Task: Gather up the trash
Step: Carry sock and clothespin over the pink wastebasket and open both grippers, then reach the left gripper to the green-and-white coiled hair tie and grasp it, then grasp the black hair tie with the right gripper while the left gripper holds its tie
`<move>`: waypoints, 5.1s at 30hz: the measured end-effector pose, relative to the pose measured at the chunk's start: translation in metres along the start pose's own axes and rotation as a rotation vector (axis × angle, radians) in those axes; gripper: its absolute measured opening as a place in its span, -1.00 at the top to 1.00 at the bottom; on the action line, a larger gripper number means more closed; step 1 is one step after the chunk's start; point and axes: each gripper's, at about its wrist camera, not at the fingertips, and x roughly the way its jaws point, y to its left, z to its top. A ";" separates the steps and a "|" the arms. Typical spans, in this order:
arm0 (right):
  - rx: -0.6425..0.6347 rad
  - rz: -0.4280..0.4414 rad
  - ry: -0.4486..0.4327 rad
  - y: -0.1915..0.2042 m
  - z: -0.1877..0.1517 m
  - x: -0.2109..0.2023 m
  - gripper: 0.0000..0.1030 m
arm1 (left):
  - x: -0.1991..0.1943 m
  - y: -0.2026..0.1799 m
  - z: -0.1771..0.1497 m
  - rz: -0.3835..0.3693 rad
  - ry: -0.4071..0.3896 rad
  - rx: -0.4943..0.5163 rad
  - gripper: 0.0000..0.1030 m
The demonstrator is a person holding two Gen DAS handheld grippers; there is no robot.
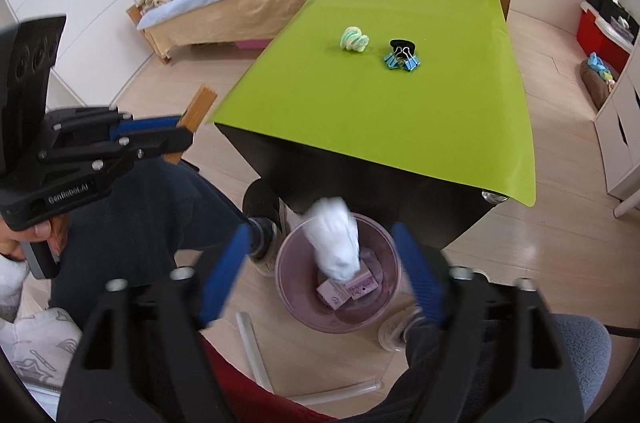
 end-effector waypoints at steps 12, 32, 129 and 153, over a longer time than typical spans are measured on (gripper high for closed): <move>0.077 -0.018 -0.010 -0.013 0.000 -0.007 -0.87 | 0.003 -0.007 -0.006 -0.031 0.011 0.023 0.75; 0.137 -0.053 -0.056 -0.029 -0.005 -0.025 -0.87 | 0.011 -0.027 -0.002 -0.091 0.007 0.053 -0.63; 0.026 -0.126 0.179 -0.106 0.223 0.162 -0.94 | 0.202 0.124 0.165 0.039 0.174 -0.021 0.63; 0.121 -0.173 0.382 -0.106 0.251 0.228 0.37 | 0.177 0.143 0.150 0.047 0.157 -0.066 0.63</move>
